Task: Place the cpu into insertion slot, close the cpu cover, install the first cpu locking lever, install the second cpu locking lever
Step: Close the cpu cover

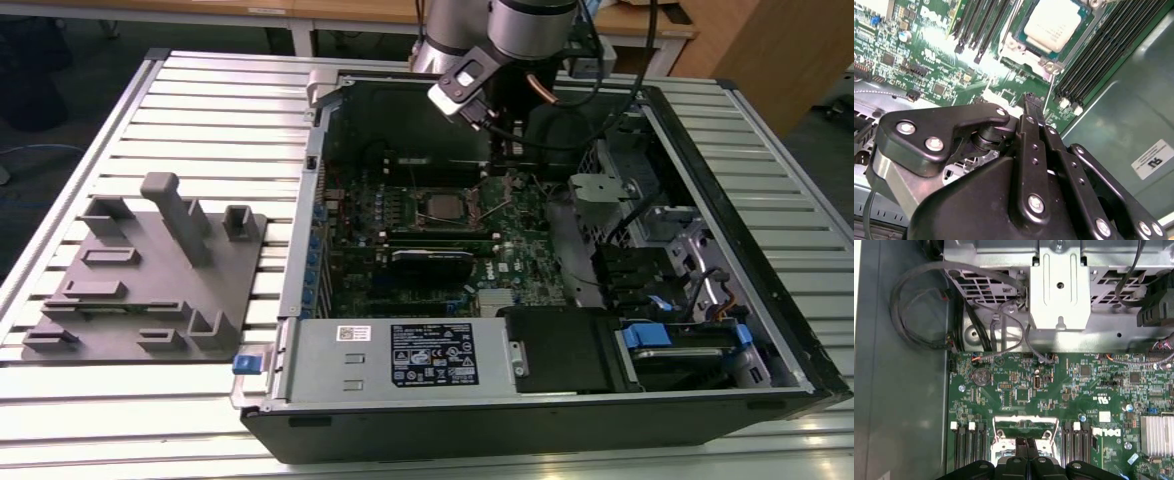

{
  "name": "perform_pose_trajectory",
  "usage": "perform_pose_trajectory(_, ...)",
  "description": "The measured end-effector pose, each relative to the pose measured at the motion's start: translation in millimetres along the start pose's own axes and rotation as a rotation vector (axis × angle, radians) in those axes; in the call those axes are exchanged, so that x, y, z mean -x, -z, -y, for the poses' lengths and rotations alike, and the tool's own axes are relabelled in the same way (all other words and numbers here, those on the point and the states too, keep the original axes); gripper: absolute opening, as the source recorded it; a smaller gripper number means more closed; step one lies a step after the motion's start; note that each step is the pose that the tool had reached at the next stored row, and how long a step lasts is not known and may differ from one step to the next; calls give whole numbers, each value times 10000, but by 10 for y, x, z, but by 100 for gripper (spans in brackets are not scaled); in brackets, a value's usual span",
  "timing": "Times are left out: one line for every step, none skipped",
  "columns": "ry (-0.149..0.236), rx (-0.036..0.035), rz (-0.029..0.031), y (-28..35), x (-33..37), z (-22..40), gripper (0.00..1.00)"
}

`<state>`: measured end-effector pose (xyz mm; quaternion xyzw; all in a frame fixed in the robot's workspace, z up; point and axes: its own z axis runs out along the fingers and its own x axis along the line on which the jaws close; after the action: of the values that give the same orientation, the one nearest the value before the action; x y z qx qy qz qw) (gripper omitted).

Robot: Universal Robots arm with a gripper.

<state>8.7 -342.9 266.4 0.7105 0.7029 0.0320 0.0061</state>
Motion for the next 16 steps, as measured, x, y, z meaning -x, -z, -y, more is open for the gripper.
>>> perform_pose_trajectory(0, 0, 0, -1, 0, -18, 11)
perform_pose_trajectory(0, 0, -1, -2, -1, -35, 11)
perform_pose_trajectory(0, 1, -2, -4, -1, -51, 11)
perform_pose_trajectory(0, 1, -2, -5, -1, -68, 11)
perform_pose_trajectory(1, 1, -2, -6, -1, -87, 11)
perform_pose_trajectory(0, 1, -3, -7, -2, -106, 11)
perform_pose_trajectory(-1, 1, -3, -9, -2, -125, 11)
perform_pose_trajectory(0, 1, -2, -9, -2, -144, 11)
perform_pose_trajectory(1, 1, -2, -10, -2, -162, 11)
perform_pose_trajectory(1, 1, -2, -12, -2, -180, 11)
perform_pose_trajectory(1, 1, -2, -13, -2, -199, 11)
perform_pose_trajectory(0, 0, -2, -14, -3, -217, 11)
perform_pose_trajectory(0, 1, -2, -15, -3, -237, 11)
perform_pose_trajectory(0, 1, -2, -16, -3, -254, 11)
perform_pose_trajectory(0, 1, -1, -17, -3, -269, 11)
perform_pose_trajectory(1, 0, 1, -17, -4, -284, 11)
